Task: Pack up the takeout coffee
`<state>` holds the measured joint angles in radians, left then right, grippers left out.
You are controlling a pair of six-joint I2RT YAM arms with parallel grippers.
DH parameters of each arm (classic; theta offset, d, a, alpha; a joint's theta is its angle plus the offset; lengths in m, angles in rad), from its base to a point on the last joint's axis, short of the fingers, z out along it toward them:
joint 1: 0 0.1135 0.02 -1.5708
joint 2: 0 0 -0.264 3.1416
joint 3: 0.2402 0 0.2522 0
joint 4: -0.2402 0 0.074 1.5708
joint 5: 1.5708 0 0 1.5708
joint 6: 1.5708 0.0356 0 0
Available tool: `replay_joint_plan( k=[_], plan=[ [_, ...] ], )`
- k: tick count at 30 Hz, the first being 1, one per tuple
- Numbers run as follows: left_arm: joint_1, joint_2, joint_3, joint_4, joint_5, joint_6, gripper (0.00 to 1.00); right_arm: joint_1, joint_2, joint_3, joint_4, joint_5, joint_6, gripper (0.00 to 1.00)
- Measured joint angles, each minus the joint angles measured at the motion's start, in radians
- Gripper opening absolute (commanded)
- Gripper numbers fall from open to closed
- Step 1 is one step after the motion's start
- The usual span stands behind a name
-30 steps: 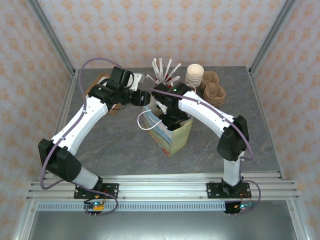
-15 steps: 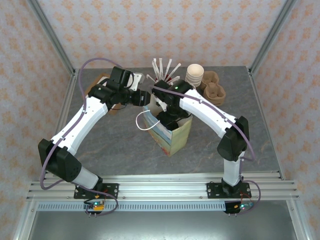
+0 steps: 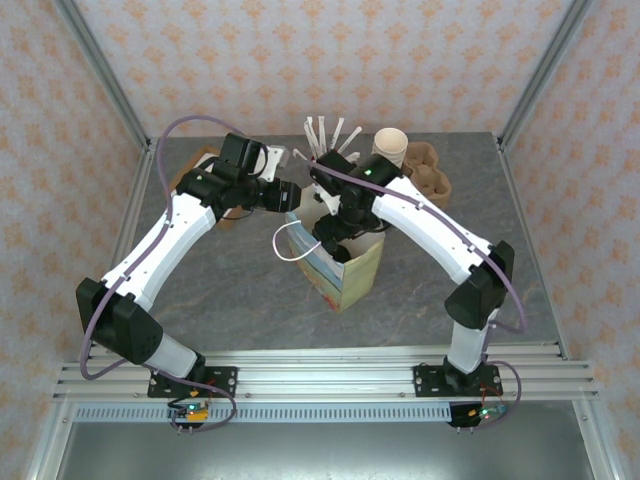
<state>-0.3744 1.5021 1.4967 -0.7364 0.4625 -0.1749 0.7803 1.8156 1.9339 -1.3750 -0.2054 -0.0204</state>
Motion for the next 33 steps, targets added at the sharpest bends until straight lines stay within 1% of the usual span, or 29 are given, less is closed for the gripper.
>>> replay_joint_plan(
  k=[25,28,33],
  plan=[
    [0.0,0.0,0.0,0.0,0.0,0.0,0.51,0.0,-0.107,0.068,0.048,0.02,0.012,0.83],
    [0.0,0.0,0.0,0.0,0.0,-0.001,0.54,0.0,-0.145,0.068,0.08,0.022,0.011,0.83],
    [0.0,0.0,0.0,0.0,0.0,-0.01,0.63,-0.014,-0.259,0.05,0.183,0.022,0.011,0.83]
  ],
)
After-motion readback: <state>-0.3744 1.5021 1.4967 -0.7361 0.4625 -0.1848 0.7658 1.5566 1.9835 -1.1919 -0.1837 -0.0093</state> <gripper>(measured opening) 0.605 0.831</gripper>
